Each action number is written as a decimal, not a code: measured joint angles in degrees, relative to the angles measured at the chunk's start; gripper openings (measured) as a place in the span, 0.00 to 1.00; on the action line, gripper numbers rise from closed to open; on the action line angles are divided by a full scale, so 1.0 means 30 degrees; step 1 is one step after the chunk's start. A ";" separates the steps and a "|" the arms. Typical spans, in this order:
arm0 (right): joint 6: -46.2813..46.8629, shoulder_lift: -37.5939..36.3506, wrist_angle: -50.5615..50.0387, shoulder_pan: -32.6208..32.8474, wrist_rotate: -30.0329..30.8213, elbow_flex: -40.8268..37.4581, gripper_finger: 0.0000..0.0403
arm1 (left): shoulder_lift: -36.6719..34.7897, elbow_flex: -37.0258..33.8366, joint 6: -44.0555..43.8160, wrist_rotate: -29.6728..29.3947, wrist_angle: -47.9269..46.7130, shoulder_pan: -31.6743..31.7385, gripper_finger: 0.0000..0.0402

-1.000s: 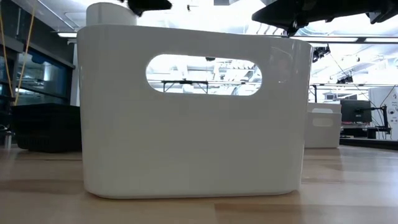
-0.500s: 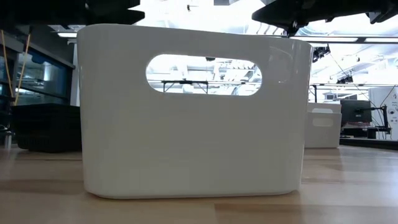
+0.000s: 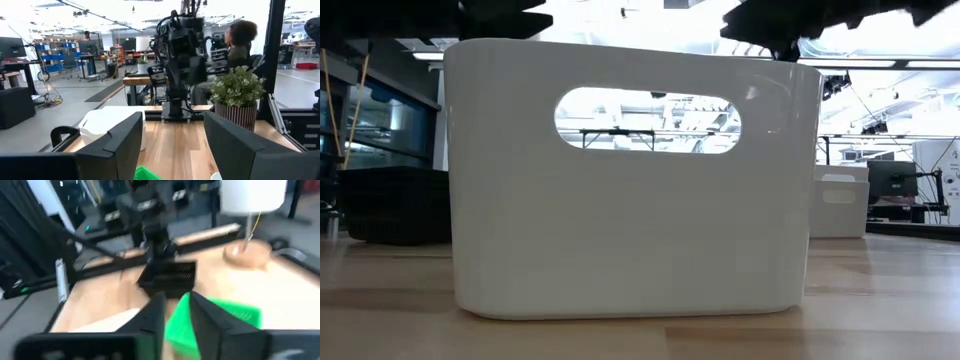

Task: Stack baskets by color
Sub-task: Put the bottom white bin on the white bin

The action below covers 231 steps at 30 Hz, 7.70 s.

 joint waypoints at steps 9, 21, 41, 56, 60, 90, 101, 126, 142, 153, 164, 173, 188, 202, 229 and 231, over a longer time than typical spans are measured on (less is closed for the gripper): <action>0.6112 0.4513 -0.9396 0.1812 0.0515 0.6987 0.57 | 0.0007 0.0007 0.0000 0.0022 0.0190 0.0000 0.50; 1.2723 1.2420 -1.9758 0.2653 -0.0807 1.5167 0.61 | 0.0007 0.0013 0.0000 0.0023 0.0176 0.0000 0.50; 1.4415 1.6753 -1.9973 0.2685 -0.2749 1.6196 0.61 | 0.0015 0.0015 0.0000 0.0029 0.0176 0.0007 0.50; 1.4409 1.7831 -1.9163 0.2685 -0.3423 1.6181 0.61 | 0.0015 0.0029 -0.0343 0.0036 0.0179 0.0007 0.50; 1.4408 1.7831 -1.9157 0.2685 -0.3369 1.6181 0.61 | 0.0015 0.0029 -0.0357 0.0036 0.0169 0.0007 0.50; 1.1152 1.5095 -2.3580 0.3185 -0.0891 1.5768 0.00 | 0.0015 0.0029 -0.0515 0.0035 0.0169 0.0007 0.50; 1.0519 1.0667 -1.4337 0.4043 -0.0920 0.7941 0.00 | 0.0015 0.0022 -0.0510 0.0031 0.0115 0.0007 0.50; -0.4620 0.2178 0.7362 -0.1774 -0.0044 0.0765 0.00 | 0.0015 0.0023 -0.3491 0.1003 0.0374 -0.1155 0.50; -0.3400 0.1737 0.6370 -0.3340 -0.2407 0.0772 0.00 | 0.0022 0.0816 0.0048 -0.1990 0.0314 -0.3249 0.50; -0.3245 0.1744 0.6342 -0.3333 -0.2442 0.0772 0.00 | 0.0022 0.0823 0.0019 -0.2062 0.0358 -0.3249 0.50; -0.2874 0.1677 -0.2874 -0.4168 0.4974 0.5919 0.00 | 0.0022 0.0826 0.0015 -0.2055 0.0351 -0.3249 0.50; 0.3023 0.2638 -1.9659 -0.9647 0.5606 1.4299 0.00 | 0.0020 0.0838 0.0015 -0.2049 0.0314 -0.3249 0.50; 0.3522 0.4081 -2.8030 -1.8144 -0.2436 1.5453 0.00 | 0.0015 0.0838 0.0015 -0.2047 0.0322 -0.3242 0.50; 0.1882 0.5911 -2.8561 -2.0754 -0.3243 1.3505 0.00 | 0.0021 0.0838 0.0015 -0.2037 0.0242 -0.3242 0.50; 0.1518 0.5824 -2.6615 -2.2086 -0.4858 1.2021 0.00 | 0.0019 0.0838 0.0012 -0.2033 0.0169 -0.3242 0.50; 0.1527 0.5824 -2.6611 -2.2086 -0.4837 1.2014 0.00 | 0.0020 0.0838 0.0011 -0.2033 0.0169 -0.3242 0.50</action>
